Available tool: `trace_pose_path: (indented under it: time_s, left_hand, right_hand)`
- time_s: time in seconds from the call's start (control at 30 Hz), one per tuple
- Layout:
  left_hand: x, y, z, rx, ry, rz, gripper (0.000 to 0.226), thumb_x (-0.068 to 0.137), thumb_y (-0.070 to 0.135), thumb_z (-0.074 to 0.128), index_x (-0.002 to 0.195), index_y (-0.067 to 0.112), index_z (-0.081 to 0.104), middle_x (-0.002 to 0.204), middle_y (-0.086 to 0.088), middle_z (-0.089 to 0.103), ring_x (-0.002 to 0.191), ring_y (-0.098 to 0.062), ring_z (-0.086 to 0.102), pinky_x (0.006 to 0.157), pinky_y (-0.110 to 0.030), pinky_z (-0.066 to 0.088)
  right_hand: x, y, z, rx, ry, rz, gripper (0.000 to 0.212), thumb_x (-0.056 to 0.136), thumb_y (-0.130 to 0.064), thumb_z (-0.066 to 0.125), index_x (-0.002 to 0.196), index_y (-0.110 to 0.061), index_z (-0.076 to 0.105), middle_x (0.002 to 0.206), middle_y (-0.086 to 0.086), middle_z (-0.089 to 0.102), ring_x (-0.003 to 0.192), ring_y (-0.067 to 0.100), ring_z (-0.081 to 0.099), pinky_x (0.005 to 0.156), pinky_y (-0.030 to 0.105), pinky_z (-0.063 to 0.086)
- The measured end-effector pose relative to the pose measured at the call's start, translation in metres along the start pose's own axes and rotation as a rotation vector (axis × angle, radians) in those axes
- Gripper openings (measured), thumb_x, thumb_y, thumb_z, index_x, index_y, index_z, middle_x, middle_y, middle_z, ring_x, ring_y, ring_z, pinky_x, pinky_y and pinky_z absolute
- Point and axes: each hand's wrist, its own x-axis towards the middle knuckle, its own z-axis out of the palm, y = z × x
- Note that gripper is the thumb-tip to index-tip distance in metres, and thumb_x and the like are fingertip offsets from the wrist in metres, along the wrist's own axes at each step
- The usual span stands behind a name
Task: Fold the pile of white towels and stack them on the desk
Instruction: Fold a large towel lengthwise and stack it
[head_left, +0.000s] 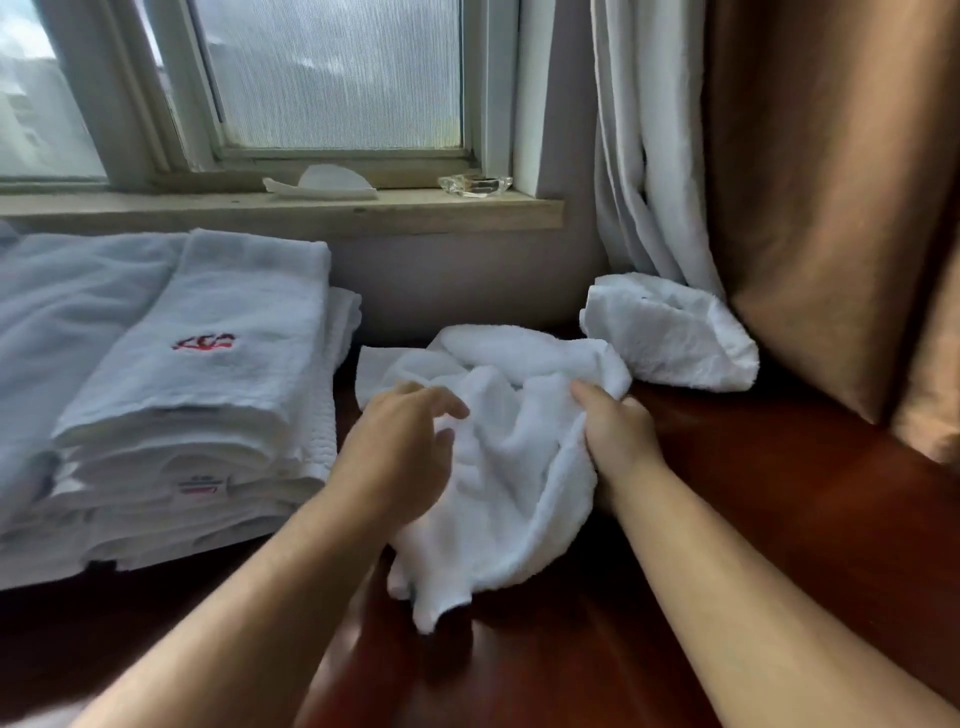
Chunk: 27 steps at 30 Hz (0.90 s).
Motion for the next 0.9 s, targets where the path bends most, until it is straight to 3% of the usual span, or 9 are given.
trace_pose_path:
  time_s: [0.03,0.13,0.27,0.37,0.43,0.5,0.6,0.73,0.9]
  left_hand:
    - [-0.012,0.009,-0.009,-0.148,0.015,0.037,0.011,0.094,0.050,0.057,0.100,0.044,0.064,0.104,0.023,0.065,0.095,0.000,0.061,0.076,-0.021,0.048]
    - [-0.057,0.037,-0.023,-0.432,-0.220,0.093,0.059,0.073,0.092,0.047,0.108,0.046,0.058,0.096,0.029,0.063,0.091,0.009,0.060,0.068,-0.016,0.045]
    - [-0.085,0.047,0.003,-0.214,-0.068,0.098,0.010,0.095,0.039,0.062,0.092,0.029,0.060,0.093,0.012,0.064,0.093,-0.009,0.061,0.076,-0.025,0.044]
    - [-0.077,0.046,-0.008,-0.493,0.124,-0.114,0.022,0.097,0.012,0.055,0.077,0.021,0.058,0.069,0.011,0.060,0.065,-0.001,0.053,0.060,-0.022,0.038]
    - [-0.071,0.048,-0.030,-0.490,0.176,-0.020,0.019,0.095,0.022,0.060,0.076,0.025,0.056,0.067,0.012,0.058,0.063,-0.004,0.052,0.059,-0.024,0.038]
    - [-0.063,0.047,-0.054,-0.143,0.147,0.155,0.015,0.087,0.037,0.070,0.086,0.032,0.056,0.074,0.014,0.062,0.069,-0.005,0.057,0.061,-0.024,0.042]
    - [-0.049,0.053,-0.087,0.373,0.107,0.192,0.014,0.088,0.019,0.060,0.097,0.029,0.064,0.074,0.007,0.055,0.071,-0.023,0.058,0.061,-0.034,0.049]
    - [-0.043,0.059,-0.108,0.363,0.297,0.340,0.033,0.086,-0.001,0.050,0.099,0.023,0.068,0.090,-0.001,0.049,0.087,-0.028,0.056,0.059,-0.037,0.040]
    - [-0.066,0.065,-0.086,0.286,-0.245,0.400,0.026,0.091,0.011,0.051,0.109,0.026,0.062,0.104,0.000,0.065,0.091,-0.024,0.062,0.077,-0.035,0.049]
  right_hand:
    - [-0.011,-0.004,-0.001,0.142,-0.039,0.005,0.029,0.097,-0.018,0.060,0.119,0.000,0.067,0.109,0.019,0.074,0.099,0.033,0.073,0.092,0.049,0.059]
    - [-0.044,-0.022,-0.008,0.500,-0.275,0.080,0.040,0.098,-0.020,0.057,0.129,0.005,0.061,0.124,0.026,0.068,0.113,0.037,0.068,0.099,0.049,0.054]
    - [-0.064,-0.053,-0.023,0.396,-0.311,-0.012,0.049,0.095,-0.041,0.056,0.123,-0.004,0.070,0.125,0.022,0.068,0.114,0.031,0.069,0.102,0.043,0.051]
    - [-0.068,-0.069,-0.040,0.187,-0.007,-0.107,0.035,0.097,-0.044,0.052,0.103,-0.017,0.073,0.110,0.013,0.075,0.099,0.025,0.073,0.094,0.042,0.056]
    - [-0.065,-0.074,-0.053,0.029,0.201,-0.139,0.025,0.095,-0.041,0.052,0.088,-0.021,0.065,0.097,0.010,0.073,0.088,0.026,0.071,0.086,0.043,0.058]
    - [-0.057,-0.081,-0.067,-0.080,0.243,-0.094,0.024,0.091,-0.035,0.051,0.087,-0.015,0.063,0.089,0.011,0.070,0.074,0.026,0.068,0.069,0.038,0.058]
    - [-0.051,-0.092,-0.085,-0.252,0.108,0.031,0.015,0.087,-0.022,0.055,0.099,-0.023,0.065,0.087,0.008,0.061,0.065,0.022,0.057,0.055,0.028,0.049]
    - [-0.049,-0.098,-0.092,0.139,-0.011,-0.047,0.035,0.089,0.001,0.038,0.116,-0.011,0.058,0.097,0.013,0.060,0.081,0.031,0.064,0.073,0.047,0.059]
    - [-0.051,-0.084,-0.108,0.582,-0.132,-0.245,0.030,0.082,-0.013,0.048,0.084,-0.014,0.078,0.088,0.009,0.073,0.091,0.027,0.070,0.076,0.033,0.057]
